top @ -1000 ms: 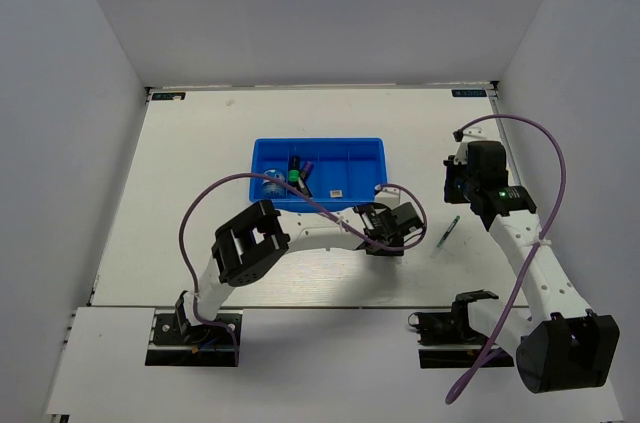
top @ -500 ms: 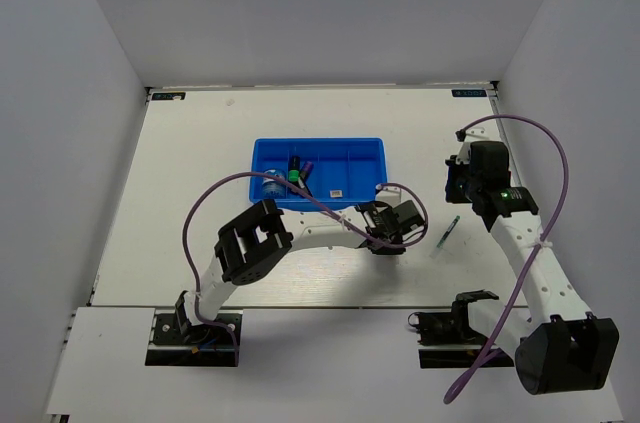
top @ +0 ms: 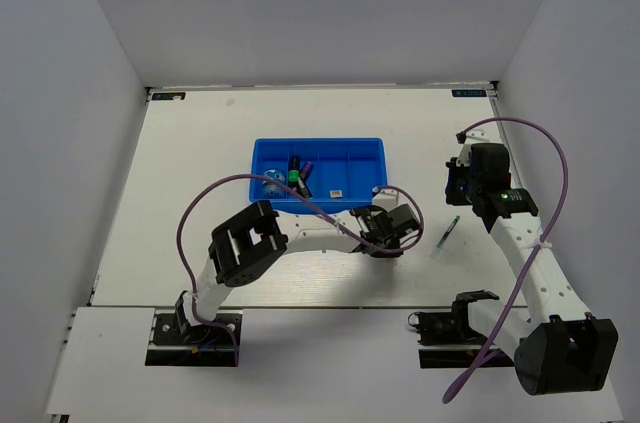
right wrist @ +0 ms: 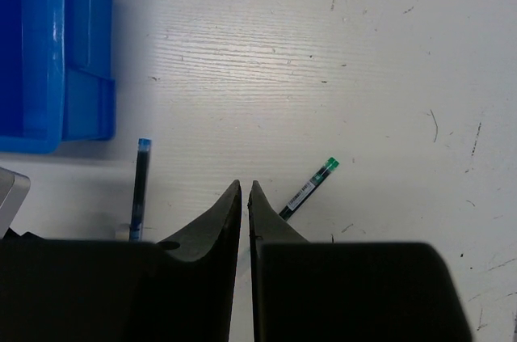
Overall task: Sort the stationery into containers
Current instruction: Grab a piece of stationery with the left arm
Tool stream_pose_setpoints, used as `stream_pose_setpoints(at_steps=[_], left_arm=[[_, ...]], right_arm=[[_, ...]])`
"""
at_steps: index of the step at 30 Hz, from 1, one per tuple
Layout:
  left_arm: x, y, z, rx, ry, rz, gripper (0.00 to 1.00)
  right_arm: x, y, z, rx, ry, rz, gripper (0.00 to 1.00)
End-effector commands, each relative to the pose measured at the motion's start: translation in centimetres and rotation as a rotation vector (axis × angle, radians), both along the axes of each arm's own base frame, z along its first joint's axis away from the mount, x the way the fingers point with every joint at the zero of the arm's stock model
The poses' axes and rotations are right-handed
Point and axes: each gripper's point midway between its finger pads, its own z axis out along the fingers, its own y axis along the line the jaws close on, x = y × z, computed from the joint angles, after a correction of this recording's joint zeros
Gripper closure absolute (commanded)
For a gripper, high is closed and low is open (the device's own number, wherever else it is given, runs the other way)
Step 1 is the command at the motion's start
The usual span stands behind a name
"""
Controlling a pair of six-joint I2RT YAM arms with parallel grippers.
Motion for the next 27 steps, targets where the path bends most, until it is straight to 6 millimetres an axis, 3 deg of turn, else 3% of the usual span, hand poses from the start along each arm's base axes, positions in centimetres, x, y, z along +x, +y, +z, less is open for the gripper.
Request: stream_pose_setpoints(at_steps=[1,12,21,22,27], left_arm=[[-1.7,2.7,0.0,0.096,-0.011,-0.051,0.93],[-1.5,4.1,4.6,0.076,-0.125,-0.087,0.94],[-1.2,5.1,6.2,0.076,-0.163,-0.092,0.95],[-1.2,5.2,7.3,0.064,-0.178,-0.098,0.95],[1.0,7.0,10.2,0.089,-0.275,-0.083,0.95]], right_arm=[[0.6,0.1,0.8,0.018,-0.044,-0.007,0.90],[0.5,0.1,0.6,0.020,-0.039,-0.006,0.90],[0.5,0.1,0.6,0.023,-0.041,-0.005,0.90],[0.6,0.0,0.6,0.023,-0.040,-0.009,0.90],[0.5,-0.4,0.6,0.020,-0.041,-0.020,0.90]])
